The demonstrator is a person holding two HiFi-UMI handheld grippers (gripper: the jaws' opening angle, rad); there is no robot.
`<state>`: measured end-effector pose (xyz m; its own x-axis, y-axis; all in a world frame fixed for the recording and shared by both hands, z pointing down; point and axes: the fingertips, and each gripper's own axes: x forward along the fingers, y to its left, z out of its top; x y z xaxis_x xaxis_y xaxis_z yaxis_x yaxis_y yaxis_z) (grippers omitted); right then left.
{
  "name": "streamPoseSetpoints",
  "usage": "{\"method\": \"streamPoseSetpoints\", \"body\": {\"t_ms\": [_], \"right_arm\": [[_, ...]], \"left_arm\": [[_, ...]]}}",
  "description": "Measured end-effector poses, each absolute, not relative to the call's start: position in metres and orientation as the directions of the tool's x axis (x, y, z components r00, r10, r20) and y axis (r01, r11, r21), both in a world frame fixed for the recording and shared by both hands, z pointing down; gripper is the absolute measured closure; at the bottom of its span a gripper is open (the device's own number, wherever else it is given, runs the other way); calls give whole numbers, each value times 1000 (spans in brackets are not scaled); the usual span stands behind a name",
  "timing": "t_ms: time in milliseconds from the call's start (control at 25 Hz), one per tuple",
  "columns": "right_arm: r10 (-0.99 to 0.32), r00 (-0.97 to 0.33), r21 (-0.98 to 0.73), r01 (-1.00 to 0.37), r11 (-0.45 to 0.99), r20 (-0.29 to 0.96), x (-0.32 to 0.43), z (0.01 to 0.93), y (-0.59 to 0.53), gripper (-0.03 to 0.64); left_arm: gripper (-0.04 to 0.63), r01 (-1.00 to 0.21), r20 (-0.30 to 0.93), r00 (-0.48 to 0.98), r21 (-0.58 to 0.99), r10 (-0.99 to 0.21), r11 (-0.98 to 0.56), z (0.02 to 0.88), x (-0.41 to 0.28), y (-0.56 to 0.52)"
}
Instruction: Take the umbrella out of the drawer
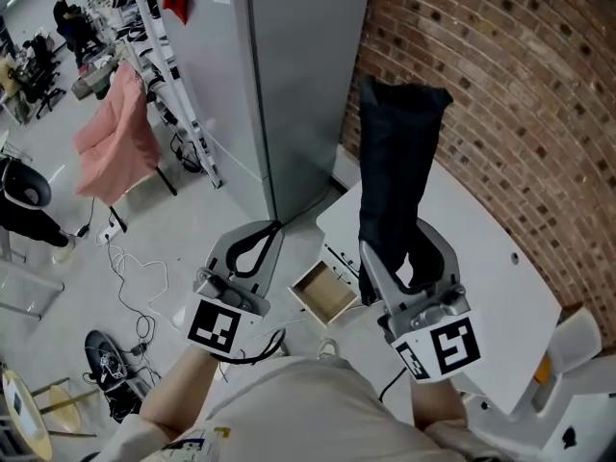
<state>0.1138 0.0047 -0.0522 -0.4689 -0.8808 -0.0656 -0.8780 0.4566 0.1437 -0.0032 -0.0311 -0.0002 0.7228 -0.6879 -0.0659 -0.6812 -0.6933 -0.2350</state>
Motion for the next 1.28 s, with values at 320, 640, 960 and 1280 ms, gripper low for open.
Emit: {"method": "streamPoseSetpoints", "body": {"t_ms": [320, 640, 960, 1280], "right_arm": [[-877, -481, 183, -864, 469, -19, 113, -22, 19, 388], [-881, -473, 117, -875, 470, 10, 116, 0, 13, 388], [-884, -467, 101, -879, 466, 16, 120, 0, 9, 388], [-882, -472, 102, -877, 470, 5, 119, -6, 8, 388]], "left_arm": [[588, -666, -43, 741, -179, -670, -724, 11, 7, -16], [587, -674, -12, 734, -138, -679, -726, 27, 7, -19], [587, -673, 0, 734, -131, -679, -728, 31, 8, -20], [588, -672, -6, 735, -142, -678, -727, 28, 7, -21]]}}
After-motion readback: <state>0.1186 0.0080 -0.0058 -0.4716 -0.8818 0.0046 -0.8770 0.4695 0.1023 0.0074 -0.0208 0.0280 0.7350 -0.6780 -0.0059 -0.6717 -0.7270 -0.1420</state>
